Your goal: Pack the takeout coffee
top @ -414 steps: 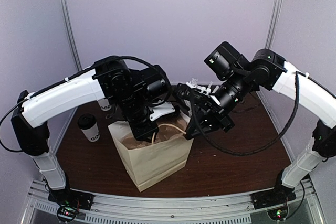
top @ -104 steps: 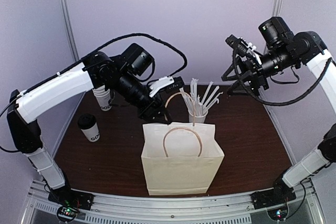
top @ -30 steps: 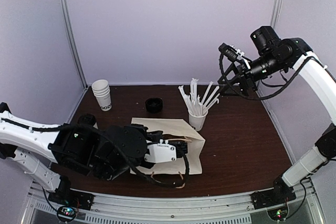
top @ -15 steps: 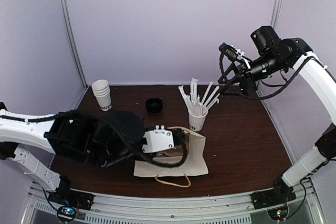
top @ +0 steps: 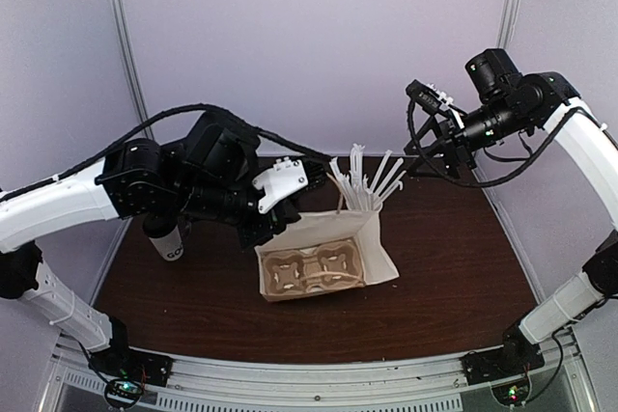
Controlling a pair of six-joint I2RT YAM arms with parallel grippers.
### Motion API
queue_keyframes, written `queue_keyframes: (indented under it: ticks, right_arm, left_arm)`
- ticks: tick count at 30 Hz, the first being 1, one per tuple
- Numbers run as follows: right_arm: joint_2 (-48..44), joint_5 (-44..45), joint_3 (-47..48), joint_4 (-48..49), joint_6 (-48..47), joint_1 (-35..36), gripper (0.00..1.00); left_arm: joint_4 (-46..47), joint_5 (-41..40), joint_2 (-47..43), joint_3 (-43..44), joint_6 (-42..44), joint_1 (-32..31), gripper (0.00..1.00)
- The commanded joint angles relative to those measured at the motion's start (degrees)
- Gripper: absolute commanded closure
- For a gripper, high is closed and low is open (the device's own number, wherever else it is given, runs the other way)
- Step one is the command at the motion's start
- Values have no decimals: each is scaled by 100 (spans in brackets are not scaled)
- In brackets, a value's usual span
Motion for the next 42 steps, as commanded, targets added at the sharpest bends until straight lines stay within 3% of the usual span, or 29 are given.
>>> queue_keyframes:
  ticks: [1,6,10,12,16,19,23,27,32,36,39,42]
  right_arm:
    - [-79,-2,-18,76,4,-60,28]
    - [15,-130,106,22,12,-56,28]
    - [92,-183,147,17,12,-56,28]
    - [138,-226,169,12,17,-56,28]
    - [233,-303,229,-20,21,-56,28]
    - [269,-343,264,-28,21,-56,28]
    - [298,-369,282,-58,12,-56,28]
    - [280,-400,261,-84,-5,-56,28]
    - [280,-500,353,-161,-23,-55,28]
    - [276,-602,323,-165,-23,-56,28]
    - [229,-628,211,-117,-12,-56,28]
    - [161,-645,82,-78,-14,-54,27]
  left_arm:
    - [-51,1517,235,170,-574,386,100]
    - [113,2613,311,186,-869,960,100]
    - [121,2738,357,297,-852,1282,100]
    - [60,2443,402,396,-733,1357,75]
    - [-100,2047,509,685,-496,1544,41]
    - [-166,1690,486,888,-281,1597,26]
    - [-328,1454,239,1034,-103,1602,15]
    - [-148,356,-411,308,-457,1614,4]
    - [-695,-1613,-875,-457,-1798,2296,2]
    - [-1374,-739,-1025,-975,-2870,3917,2]
    - [-1128,-6,-1049,-1414,-2902,4925,2]
    - [-1021,264,-737,-1494,-2593,5340,2]
